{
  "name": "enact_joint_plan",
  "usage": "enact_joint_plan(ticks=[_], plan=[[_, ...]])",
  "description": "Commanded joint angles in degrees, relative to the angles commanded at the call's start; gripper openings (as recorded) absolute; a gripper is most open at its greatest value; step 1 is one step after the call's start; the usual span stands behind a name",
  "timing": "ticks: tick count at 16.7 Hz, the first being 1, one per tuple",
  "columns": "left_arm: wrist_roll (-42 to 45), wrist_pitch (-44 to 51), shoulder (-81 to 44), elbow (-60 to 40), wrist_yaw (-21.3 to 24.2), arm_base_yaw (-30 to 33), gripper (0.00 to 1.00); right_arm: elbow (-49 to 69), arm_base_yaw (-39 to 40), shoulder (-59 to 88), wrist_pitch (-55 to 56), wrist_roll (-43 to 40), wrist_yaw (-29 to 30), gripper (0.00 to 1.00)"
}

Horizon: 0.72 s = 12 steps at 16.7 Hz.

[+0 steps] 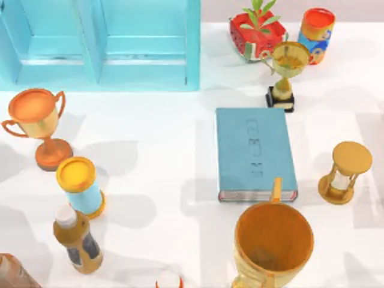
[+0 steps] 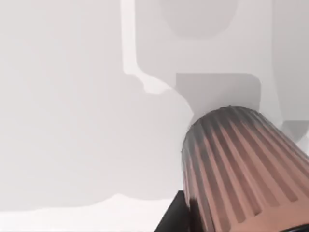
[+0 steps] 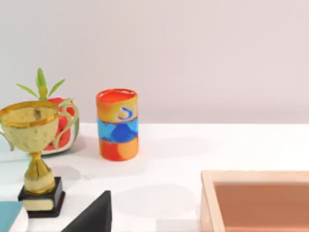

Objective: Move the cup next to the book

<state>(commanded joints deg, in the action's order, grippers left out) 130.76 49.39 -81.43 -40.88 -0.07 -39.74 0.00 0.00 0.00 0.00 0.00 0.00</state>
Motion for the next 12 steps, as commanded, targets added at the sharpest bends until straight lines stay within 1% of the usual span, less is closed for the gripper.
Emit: enact_joint_plan(ticks=[2,3,12], plan=[[0.0,0.0,0.0,0.0,0.0,0.0,0.02,0.0,0.0,0.0,0.0,0.0,0.0,1.0],[0.0,0.0,0.0,0.0,0.0,0.0,0.0,0.0,0.0,0.0,0.0,0.0,0.0,1.0],[0.1,0.19,0.1,-0.18,0.02,0.04,0.0,0.0,0.0,0.0,0.0,0.0,0.0,1.0]])
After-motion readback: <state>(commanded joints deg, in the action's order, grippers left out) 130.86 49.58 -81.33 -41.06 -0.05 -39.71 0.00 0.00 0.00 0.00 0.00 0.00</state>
